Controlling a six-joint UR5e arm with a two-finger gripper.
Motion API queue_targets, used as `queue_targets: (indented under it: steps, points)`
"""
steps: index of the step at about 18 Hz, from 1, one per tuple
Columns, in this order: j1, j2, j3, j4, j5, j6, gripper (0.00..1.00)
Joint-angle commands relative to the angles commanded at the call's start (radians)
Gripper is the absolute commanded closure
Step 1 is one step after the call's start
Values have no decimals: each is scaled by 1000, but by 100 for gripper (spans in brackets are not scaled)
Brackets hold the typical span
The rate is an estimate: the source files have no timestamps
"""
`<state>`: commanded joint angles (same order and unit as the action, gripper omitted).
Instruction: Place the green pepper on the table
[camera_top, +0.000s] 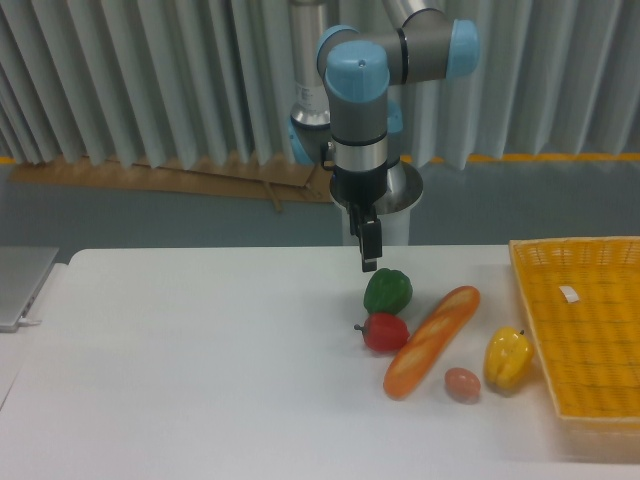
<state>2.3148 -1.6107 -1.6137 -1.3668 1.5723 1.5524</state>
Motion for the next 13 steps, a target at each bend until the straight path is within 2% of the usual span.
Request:
queue_targets:
  steps: [4,13]
  points:
    - [2,-26,-5,0,6,0,0]
    - [0,-20,5,8,2,5,0]
